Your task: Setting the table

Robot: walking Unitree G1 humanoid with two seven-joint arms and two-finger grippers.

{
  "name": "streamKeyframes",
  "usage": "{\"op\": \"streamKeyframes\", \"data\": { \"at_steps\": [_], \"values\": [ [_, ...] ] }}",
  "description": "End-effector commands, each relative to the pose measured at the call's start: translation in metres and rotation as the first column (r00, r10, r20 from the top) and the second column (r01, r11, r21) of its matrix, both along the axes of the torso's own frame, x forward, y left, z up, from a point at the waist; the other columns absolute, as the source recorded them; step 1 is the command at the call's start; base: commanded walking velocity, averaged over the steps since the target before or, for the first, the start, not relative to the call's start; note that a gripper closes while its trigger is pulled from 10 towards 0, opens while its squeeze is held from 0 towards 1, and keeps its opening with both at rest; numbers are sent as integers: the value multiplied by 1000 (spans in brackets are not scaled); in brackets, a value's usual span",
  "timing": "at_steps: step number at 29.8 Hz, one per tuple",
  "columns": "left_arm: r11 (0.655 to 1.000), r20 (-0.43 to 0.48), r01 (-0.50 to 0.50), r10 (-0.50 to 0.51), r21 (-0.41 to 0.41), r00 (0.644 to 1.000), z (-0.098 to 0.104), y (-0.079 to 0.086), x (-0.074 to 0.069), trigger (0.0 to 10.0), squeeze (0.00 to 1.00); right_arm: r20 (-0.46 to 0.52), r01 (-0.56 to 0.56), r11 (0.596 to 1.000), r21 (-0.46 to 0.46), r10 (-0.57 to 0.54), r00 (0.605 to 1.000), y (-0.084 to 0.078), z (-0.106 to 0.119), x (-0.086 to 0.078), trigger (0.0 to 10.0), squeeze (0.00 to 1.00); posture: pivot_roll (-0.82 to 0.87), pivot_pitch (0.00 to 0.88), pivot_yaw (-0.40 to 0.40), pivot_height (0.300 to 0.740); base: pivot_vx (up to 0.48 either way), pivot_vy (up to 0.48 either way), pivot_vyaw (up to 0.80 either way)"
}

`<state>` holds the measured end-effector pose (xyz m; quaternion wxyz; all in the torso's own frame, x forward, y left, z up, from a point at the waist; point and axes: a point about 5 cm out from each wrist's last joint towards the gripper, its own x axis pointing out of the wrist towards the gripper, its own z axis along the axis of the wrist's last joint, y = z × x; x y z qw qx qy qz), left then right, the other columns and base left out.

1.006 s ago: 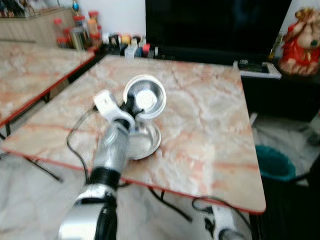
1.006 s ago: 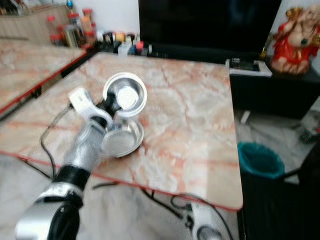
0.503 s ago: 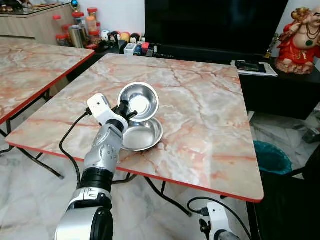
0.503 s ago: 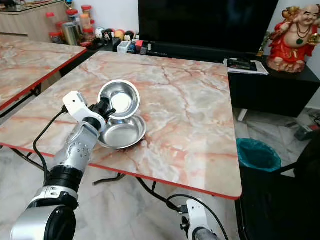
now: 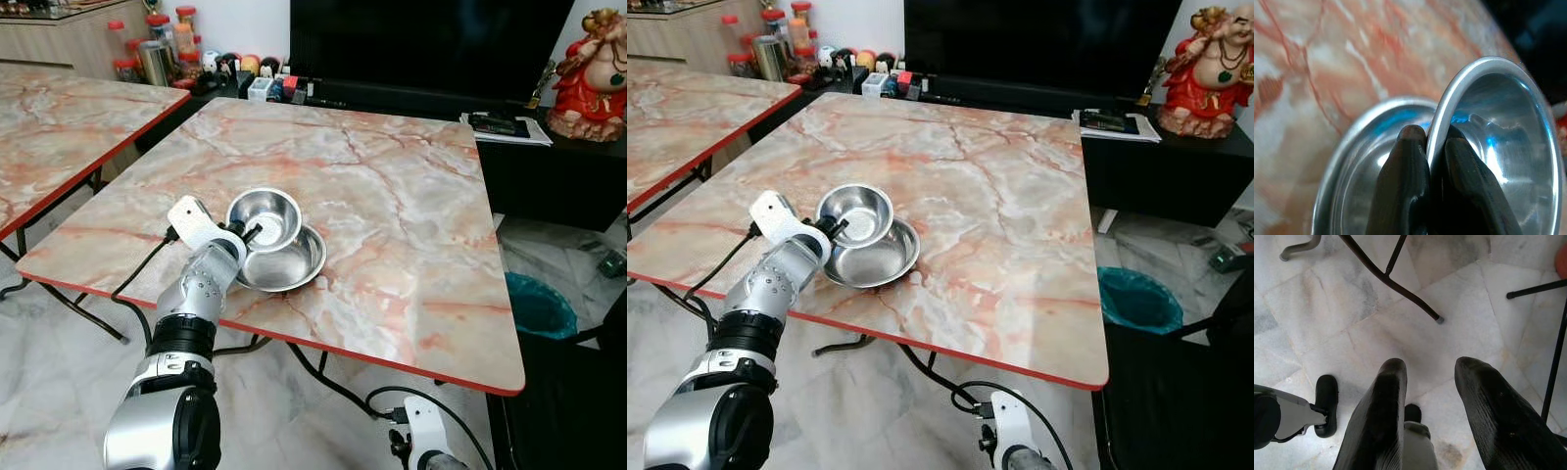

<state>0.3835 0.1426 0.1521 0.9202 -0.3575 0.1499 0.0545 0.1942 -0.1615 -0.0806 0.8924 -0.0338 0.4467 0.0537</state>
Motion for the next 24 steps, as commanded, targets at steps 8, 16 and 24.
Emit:
{"op": "streamKeyframes", "data": {
  "at_steps": [8,16,24],
  "values": [
    [994,-53,71,-67,86,996,3,-3,-7,10000,0,-9,2,1000,1,-2,1000,-1,-1,-3,10000,0,6,0,-19,719,0,0,0],
    [989,-101,127,-119,78,988,-6,-12,-14,10000,0,-10,-2,1000,1,2,1000,-1,-2,-3,10000,0,6,0,-20,719,0,0,0],
    [990,-112,131,-124,60,986,-10,-17,-14,10000,0,-13,-1,1000,1,1,1000,-1,-2,-5,10000,0,1,0,-17,719,0,0,0]
  ]
}}
